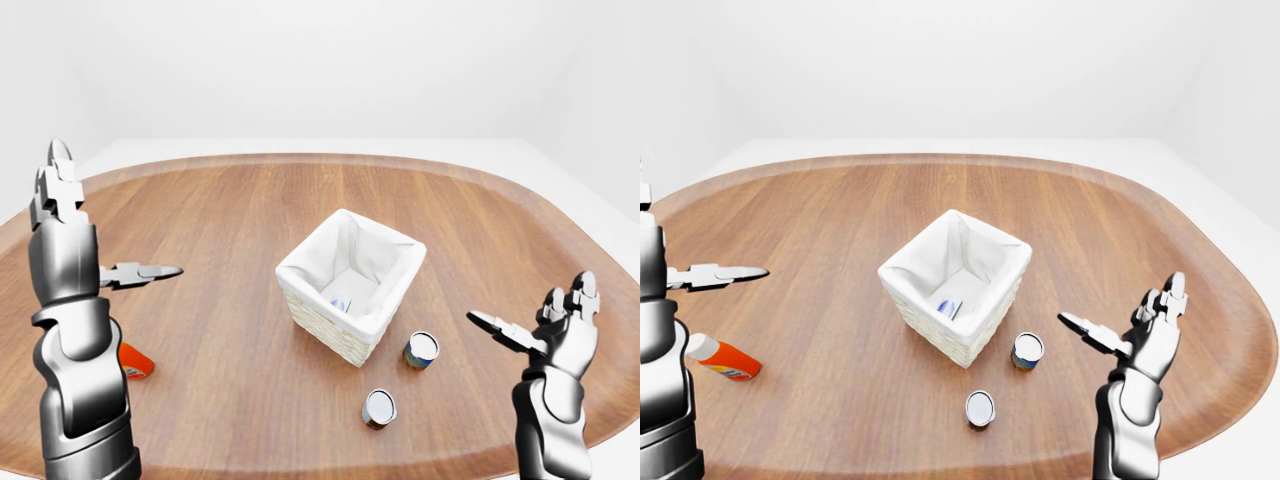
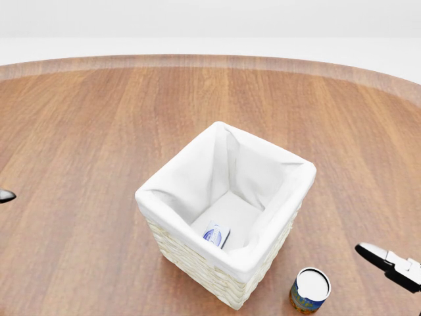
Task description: Pick up the alphabet soup and the cream cheese box, and put them in the basket.
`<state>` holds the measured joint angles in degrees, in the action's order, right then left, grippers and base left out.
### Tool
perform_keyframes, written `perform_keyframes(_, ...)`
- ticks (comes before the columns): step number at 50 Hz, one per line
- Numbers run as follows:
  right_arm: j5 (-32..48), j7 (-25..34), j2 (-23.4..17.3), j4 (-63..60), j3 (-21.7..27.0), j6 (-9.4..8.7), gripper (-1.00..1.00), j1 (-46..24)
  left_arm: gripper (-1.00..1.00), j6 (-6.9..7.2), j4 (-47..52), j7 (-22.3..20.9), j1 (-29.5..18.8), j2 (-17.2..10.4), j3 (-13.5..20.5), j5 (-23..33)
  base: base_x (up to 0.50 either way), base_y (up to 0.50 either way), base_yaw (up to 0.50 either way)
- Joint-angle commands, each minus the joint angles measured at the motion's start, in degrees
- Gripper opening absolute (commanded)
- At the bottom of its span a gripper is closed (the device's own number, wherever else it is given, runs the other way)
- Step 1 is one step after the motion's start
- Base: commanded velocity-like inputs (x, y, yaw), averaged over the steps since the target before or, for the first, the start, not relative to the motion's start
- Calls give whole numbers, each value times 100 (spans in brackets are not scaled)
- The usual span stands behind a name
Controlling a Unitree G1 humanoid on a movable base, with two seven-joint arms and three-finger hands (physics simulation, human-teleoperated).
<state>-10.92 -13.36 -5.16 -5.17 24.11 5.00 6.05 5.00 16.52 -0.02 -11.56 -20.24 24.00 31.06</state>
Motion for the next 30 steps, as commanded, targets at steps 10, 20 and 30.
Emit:
perform_keyframes(10,422,1326,131,-220,12,0,100,276,100,0,41,-51,18,11,-5,23,0,0,0)
perform_keyframes(20,1481,1503,152,168,-399,0,100,353,100,0,-8,-7,3,6,-14,80,0,0,0)
perform_keyframes(30,1669,1344,17,788,-545,0,100,221,100,0,-35,-3,10,14,-29,69,0,0,0)
